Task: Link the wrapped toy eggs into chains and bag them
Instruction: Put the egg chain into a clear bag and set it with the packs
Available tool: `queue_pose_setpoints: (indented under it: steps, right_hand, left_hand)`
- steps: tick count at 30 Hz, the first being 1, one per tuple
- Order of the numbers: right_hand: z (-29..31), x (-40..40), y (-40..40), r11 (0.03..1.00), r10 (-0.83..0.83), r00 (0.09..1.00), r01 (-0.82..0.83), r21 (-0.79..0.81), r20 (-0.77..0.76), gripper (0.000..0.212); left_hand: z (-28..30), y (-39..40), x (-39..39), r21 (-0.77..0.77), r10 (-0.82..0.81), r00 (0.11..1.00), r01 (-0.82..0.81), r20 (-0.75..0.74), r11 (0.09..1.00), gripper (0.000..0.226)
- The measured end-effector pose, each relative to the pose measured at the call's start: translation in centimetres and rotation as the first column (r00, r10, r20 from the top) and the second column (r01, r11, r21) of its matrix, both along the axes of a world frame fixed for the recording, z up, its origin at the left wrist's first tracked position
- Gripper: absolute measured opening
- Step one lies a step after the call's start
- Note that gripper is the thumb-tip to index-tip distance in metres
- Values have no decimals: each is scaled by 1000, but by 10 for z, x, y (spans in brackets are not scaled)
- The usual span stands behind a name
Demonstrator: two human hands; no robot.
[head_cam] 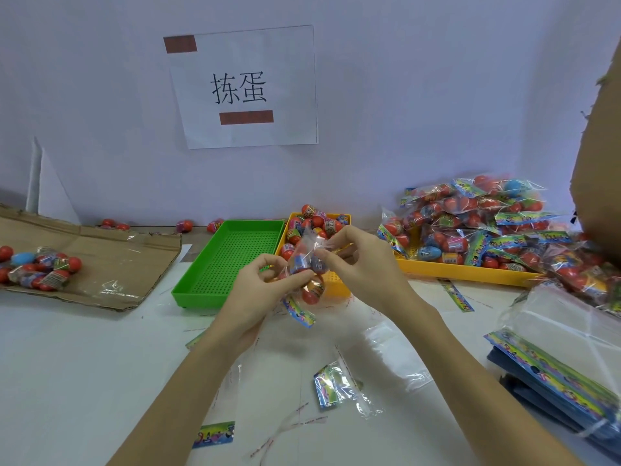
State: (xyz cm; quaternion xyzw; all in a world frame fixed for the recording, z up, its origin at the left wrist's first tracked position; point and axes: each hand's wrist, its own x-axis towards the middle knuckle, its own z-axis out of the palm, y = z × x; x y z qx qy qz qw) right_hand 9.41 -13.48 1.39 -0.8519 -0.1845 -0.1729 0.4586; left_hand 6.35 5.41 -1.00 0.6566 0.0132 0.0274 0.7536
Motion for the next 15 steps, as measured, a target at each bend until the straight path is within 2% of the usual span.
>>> queue_pose_setpoints:
  steps: [3,7,12,15]
  right_hand:
    - [1,-2,2,998,-10,998,14,-67,62,17]
    - [2,-1,3,997,-35,993,42,-64,111,15]
    - [3,-1,1,996,-16,988,29,-85,150,14]
    - [3,-3,3,997,33,983,-20,-77,182,13]
  left_hand:
    - [2,1,1,-82,43,999,-43,5,996,40]
    - [1,-1,0,-89,27,999,-24,33,996,38]
    - [1,-2,-2,88,-16,999,11,52,996,40]
    - [0,-5,-4,72,0,998,-4,58,997,25]
